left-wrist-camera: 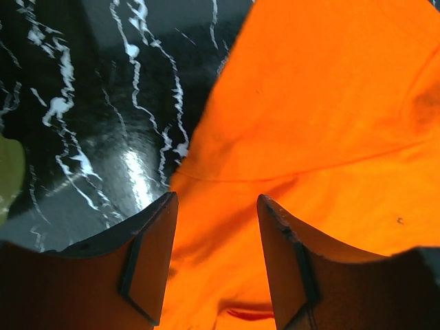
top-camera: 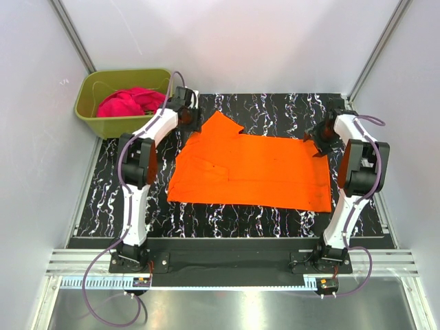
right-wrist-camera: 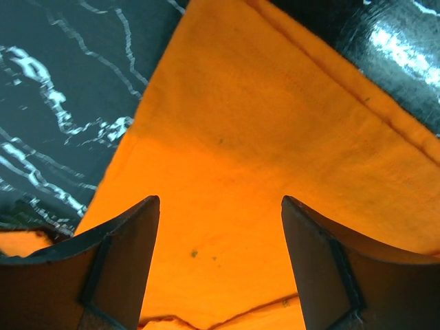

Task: Fold and stack the t-shirts
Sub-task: Fold the tshirt

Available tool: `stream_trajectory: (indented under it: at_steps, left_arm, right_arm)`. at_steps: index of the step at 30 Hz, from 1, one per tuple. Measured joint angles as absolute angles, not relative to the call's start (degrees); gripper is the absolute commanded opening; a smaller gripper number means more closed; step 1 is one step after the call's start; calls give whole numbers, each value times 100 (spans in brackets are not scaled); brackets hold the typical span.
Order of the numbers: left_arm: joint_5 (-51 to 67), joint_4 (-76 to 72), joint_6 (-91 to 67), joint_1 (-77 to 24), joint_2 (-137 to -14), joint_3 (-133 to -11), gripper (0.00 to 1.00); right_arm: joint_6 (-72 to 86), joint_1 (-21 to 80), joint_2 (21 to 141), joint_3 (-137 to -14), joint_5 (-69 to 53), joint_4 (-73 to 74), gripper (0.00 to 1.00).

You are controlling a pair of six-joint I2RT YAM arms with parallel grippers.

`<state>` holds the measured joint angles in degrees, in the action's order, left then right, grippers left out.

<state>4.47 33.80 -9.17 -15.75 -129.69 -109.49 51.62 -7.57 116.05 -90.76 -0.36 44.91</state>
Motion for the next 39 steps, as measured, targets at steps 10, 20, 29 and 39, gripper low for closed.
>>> stream_trajectory:
  at_steps: [10,20,29,39]
  left_arm:
    - [480,3245,-899,-1542,-13336,-11030,53]
    - [580,3232,-956,-1540,-13555,-11275,49]
    - [646,3192,-1041,-1540,-13644,-11314,36]
    - [709,3186,-1057,-1540,-13646,-11314,20]
  right_arm:
    - [5057,-770,12020,-9489,397,4532,72]
    - [4713,-895,12348,-10110,707,4530,58]
    - [4047,-963,12776,-10676,899,4523,53]
    - [3701,-963,13115,-10923,993,4534,48]
